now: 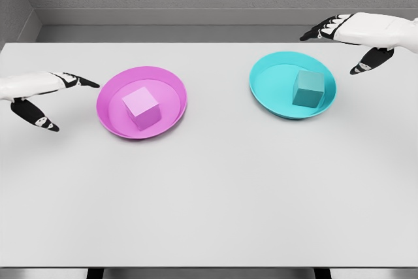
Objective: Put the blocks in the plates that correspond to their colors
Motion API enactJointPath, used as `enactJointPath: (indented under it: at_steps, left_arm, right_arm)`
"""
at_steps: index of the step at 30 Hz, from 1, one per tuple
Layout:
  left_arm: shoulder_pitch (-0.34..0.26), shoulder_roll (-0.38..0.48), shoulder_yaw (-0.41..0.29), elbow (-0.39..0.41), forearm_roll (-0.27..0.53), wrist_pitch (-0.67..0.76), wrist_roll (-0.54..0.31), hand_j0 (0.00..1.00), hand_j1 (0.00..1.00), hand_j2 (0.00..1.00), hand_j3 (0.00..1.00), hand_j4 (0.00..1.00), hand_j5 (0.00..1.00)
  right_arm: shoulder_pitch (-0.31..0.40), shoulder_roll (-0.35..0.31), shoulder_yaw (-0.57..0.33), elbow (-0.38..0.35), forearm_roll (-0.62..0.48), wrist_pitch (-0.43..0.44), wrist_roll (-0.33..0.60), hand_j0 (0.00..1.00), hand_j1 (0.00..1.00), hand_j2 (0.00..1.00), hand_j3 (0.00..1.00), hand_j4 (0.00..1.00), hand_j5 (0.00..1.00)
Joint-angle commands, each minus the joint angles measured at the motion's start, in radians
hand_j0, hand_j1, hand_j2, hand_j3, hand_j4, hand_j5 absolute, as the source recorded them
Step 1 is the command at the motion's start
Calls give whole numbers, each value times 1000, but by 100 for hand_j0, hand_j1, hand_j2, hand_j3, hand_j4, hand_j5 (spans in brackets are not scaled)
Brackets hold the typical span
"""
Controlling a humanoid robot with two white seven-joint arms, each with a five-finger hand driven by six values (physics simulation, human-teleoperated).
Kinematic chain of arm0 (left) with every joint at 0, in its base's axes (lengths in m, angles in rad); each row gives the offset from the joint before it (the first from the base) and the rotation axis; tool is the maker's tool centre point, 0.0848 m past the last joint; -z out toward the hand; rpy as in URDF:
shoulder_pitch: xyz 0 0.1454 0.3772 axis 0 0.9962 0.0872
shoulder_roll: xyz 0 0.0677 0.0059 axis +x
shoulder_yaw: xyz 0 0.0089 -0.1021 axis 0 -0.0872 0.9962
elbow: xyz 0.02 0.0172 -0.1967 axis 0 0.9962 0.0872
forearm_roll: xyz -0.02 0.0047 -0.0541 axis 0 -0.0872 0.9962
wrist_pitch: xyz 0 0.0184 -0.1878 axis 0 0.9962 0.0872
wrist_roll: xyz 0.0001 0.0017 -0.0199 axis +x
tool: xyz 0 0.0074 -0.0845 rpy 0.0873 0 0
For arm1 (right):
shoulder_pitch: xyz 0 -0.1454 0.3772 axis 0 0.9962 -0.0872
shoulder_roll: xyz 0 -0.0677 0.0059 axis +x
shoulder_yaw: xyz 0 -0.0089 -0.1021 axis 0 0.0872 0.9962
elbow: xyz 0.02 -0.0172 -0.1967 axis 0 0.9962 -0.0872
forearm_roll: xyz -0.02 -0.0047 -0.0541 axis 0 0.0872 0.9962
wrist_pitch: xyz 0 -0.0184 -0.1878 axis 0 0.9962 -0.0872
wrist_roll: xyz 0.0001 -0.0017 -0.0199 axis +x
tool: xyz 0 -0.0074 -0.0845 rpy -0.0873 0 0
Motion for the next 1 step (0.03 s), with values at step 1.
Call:
enactJointPath:
  at_steps: [1]
  left_arm:
    - [0,0,1,2,7,3,0,100,100,100,100,100,100]
  right_arm:
    - [0,-1,-1,0,-5,3,0,100,100,100,100,100,100]
